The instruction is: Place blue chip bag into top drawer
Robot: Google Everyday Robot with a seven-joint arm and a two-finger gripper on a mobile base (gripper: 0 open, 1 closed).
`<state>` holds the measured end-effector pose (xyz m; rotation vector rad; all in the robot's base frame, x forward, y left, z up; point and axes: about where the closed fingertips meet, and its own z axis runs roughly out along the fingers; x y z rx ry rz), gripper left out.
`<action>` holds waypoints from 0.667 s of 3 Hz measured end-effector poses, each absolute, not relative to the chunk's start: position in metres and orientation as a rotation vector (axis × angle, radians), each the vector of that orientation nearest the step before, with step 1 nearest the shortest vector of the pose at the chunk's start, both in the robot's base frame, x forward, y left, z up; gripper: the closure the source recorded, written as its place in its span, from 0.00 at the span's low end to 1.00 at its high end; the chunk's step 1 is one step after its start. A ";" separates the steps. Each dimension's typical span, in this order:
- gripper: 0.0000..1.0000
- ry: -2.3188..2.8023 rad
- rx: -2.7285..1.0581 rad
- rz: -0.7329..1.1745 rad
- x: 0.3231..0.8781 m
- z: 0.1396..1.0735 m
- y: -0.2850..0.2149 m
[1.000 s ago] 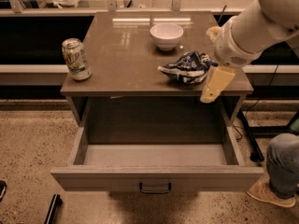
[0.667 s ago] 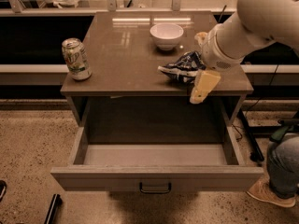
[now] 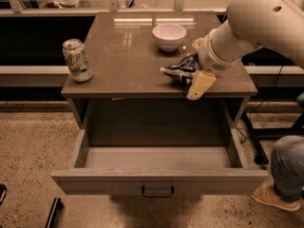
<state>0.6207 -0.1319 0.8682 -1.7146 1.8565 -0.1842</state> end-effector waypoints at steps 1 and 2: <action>0.40 1.863 -1.718 -0.185 0.627 0.859 -0.136; 0.71 1.841 -1.722 -0.139 0.621 0.851 -0.140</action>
Offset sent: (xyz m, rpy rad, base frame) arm -0.0033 -0.0139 -0.0259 0.0554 0.0252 0.0390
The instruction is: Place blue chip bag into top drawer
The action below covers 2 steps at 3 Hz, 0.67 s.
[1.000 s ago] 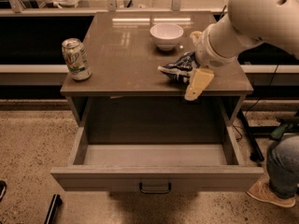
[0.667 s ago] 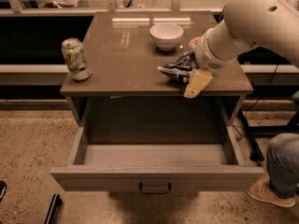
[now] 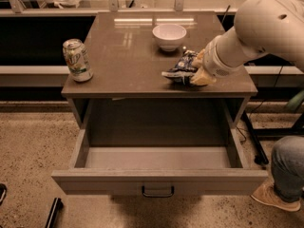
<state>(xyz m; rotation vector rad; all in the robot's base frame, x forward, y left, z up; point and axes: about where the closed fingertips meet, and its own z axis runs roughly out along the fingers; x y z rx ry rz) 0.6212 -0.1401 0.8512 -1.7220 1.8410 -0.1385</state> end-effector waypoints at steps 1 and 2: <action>0.94 1.727 -1.696 -0.094 0.598 0.894 -0.146; 1.00 1.577 -1.710 -0.071 0.543 0.953 -0.152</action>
Offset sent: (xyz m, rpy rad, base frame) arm -0.1569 -0.0238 0.1879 0.1567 -0.2845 0.3214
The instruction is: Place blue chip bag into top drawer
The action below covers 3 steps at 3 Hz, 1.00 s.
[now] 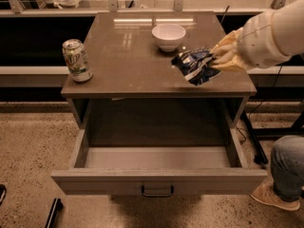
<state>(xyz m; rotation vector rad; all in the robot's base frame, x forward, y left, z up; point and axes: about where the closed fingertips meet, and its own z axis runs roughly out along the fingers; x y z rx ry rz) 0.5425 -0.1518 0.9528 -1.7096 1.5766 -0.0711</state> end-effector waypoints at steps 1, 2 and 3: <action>1.00 1.437 -1.758 -0.018 0.485 0.984 -0.152; 1.00 1.391 -1.781 0.176 0.449 0.956 -0.152; 1.00 1.463 -1.794 0.346 0.442 0.906 -0.162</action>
Offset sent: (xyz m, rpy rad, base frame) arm -0.1306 -0.0118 -0.0444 0.2666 0.1928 0.3252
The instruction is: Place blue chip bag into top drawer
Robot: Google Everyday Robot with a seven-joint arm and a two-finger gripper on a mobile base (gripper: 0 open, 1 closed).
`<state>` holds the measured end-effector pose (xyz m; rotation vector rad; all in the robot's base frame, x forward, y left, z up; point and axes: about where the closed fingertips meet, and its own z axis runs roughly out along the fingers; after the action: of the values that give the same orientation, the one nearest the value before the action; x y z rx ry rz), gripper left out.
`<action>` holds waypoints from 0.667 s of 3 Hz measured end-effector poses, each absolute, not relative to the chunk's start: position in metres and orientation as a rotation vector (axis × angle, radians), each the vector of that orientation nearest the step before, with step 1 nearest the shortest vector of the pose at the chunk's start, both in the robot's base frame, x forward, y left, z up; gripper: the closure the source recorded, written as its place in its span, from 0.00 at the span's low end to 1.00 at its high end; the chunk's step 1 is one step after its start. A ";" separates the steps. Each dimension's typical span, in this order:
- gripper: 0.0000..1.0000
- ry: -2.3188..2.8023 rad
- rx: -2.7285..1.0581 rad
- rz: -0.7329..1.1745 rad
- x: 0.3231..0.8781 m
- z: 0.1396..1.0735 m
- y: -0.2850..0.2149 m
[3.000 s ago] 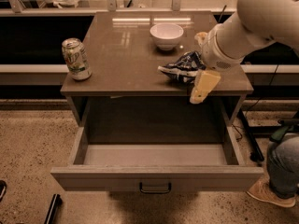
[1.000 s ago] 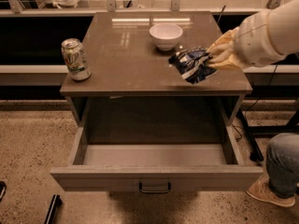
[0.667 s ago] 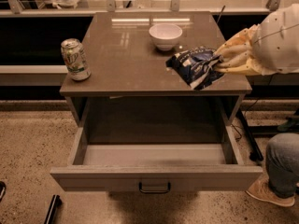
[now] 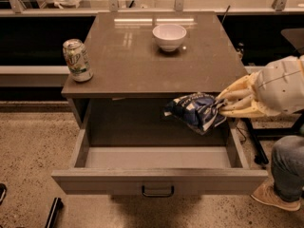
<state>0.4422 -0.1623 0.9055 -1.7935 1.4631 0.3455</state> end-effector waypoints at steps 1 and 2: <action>1.00 1.579 -1.779 0.444 0.451 0.857 -0.173; 1.00 1.623 -1.744 0.418 0.463 0.830 -0.178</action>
Offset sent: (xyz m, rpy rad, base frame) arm 0.0372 -0.0272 -0.1072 -0.0144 0.1204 -0.1505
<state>0.4630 -0.1784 0.8297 -1.7437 1.6228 0.4184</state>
